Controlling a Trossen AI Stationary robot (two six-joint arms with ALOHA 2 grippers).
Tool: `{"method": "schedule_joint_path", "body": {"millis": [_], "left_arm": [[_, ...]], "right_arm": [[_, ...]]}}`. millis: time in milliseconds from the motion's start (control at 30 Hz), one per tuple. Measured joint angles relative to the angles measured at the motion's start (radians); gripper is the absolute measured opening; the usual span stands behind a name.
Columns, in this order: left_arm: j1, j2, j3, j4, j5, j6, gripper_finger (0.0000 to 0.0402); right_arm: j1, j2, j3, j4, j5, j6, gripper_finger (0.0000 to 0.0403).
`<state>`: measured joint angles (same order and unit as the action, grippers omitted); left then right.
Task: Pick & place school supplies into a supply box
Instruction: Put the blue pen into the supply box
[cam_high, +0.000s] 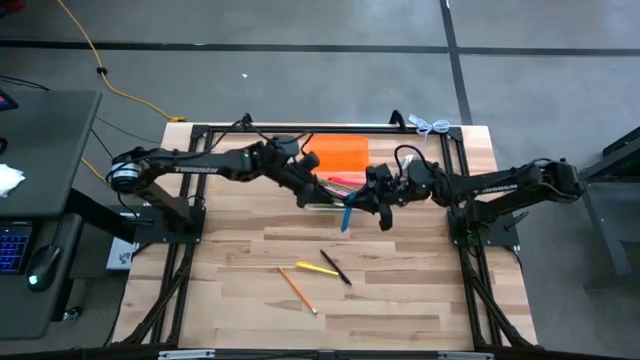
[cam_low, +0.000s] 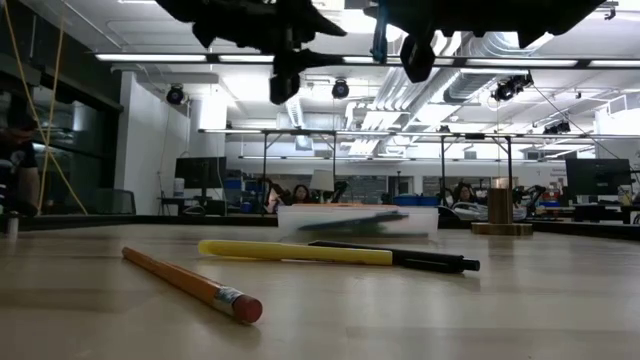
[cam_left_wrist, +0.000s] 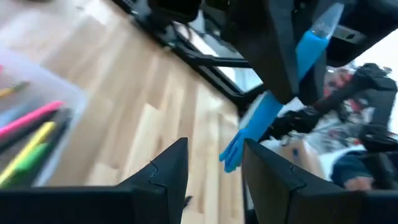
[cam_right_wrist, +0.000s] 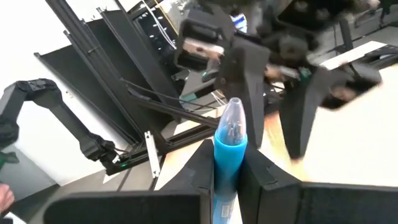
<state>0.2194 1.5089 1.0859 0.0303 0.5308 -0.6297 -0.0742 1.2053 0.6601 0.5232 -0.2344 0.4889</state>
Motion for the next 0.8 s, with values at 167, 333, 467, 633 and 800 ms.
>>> {"method": "schedule_joint_path", "body": {"millis": [167,333,467,633,800], "left_arm": [[0.01,-0.096,0.0,-0.152,-0.109,0.062,0.0179],[0.008,-0.204,-0.001,-0.365,-0.267,0.101,0.0179],[-0.007,-0.28,-0.001,-0.503,-0.391,0.105,0.0179],[-0.057,-0.362,-0.001,-0.606,-0.53,0.154,0.0179],[-0.116,-0.428,-0.002,-0.661,-0.658,0.157,0.0179]], "right_arm": [[-0.023,0.0,0.0,-0.005,-0.001,0.0,0.0018],[-0.052,0.0,0.0,-0.012,0.0,-0.005,0.0018],[-0.074,0.0,0.0,-0.015,0.001,-0.035,0.0018],[-0.104,-0.001,0.001,-0.035,0.05,-0.065,0.0017],[-0.132,-0.001,0.002,-0.054,0.072,-0.087,0.0017]]}}
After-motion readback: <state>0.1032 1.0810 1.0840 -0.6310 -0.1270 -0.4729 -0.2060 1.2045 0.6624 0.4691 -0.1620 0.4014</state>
